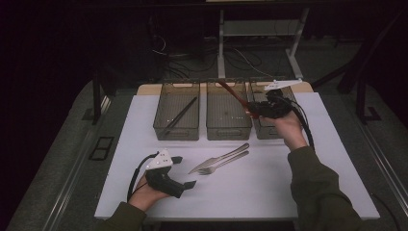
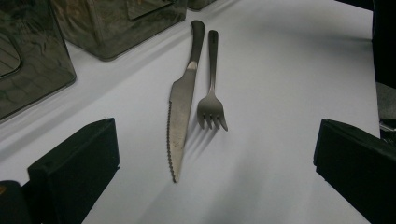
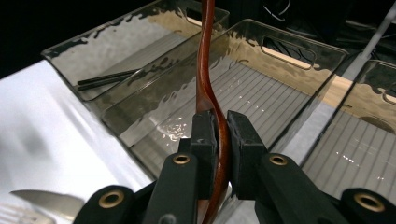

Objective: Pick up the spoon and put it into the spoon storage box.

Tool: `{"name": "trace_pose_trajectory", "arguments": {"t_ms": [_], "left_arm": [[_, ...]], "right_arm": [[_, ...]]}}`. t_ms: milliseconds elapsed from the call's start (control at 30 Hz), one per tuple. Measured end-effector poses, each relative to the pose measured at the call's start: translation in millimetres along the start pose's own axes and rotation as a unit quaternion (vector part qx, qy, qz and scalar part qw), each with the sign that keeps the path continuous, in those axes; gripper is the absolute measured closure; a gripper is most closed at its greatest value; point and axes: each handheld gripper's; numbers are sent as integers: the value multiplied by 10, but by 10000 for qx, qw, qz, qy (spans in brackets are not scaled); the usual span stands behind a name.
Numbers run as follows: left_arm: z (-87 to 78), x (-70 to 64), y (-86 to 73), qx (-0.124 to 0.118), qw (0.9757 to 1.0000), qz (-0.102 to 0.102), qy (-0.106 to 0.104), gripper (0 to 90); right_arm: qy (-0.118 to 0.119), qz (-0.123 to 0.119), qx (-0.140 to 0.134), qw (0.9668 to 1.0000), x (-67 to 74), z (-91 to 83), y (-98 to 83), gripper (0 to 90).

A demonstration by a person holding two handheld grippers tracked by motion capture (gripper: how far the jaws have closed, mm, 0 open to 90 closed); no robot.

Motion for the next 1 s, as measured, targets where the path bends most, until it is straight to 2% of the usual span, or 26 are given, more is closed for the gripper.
{"name": "trace_pose_trajectory", "arguments": {"t_ms": [200,500,767,1000], "left_arm": [[2,-2,0,-7,10000,-7,-17,0],[3,-5,2,11,10000,38,-31,0],[8,-15,2,3,10000,8,-37,0],[6,-14,1,20,10000,28,-34,0]], "right_arm": [[-80,107,174,9998,-2,220,67,809],[-213,127,589,9980,0,505,25,808],[-286,-9,873,9958,57,636,-28,807],[-286,23,938,9952,59,658,-47,799]]}}
Point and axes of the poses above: each handheld gripper's, and its own axes: z roughly forward along the jaws, y roughly out of its top, x roughly to its left, and after that the axes turned 7 degrees about x, right-handed
